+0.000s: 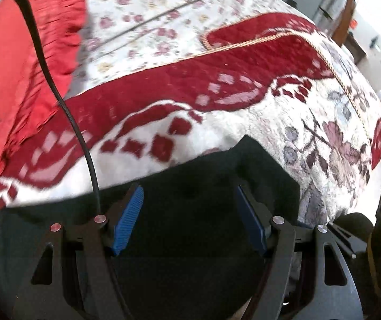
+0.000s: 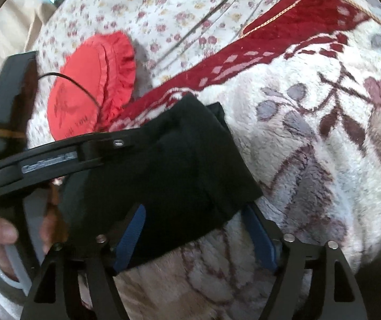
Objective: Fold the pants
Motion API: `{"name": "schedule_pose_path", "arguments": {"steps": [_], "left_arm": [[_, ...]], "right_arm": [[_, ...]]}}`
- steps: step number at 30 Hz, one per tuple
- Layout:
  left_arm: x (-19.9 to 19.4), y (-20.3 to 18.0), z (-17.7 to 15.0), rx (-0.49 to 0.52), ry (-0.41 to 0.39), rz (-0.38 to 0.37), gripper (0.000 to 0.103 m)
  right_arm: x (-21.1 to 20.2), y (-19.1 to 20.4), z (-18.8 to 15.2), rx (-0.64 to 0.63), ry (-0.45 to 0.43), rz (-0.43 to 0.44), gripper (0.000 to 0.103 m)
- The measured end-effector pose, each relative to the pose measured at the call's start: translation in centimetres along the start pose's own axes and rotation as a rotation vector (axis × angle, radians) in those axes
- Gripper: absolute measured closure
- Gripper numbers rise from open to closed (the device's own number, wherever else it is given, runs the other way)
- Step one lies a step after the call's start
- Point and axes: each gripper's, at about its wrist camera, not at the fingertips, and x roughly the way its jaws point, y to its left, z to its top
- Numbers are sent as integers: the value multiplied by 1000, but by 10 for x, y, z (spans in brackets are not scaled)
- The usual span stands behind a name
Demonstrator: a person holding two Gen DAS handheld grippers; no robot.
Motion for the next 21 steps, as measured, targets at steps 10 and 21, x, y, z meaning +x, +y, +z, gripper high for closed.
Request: {"name": "schedule_pose_path", "arguments": {"steps": [10, 21], "left_arm": [[37, -16, 12, 56, 27, 16, 32], [-63, 50, -10, -99, -142, 34, 32]], "right_arm": [[6, -18, 6, 91, -94, 57, 74], [-27, 59, 24, -188, -130, 191, 86]]}}
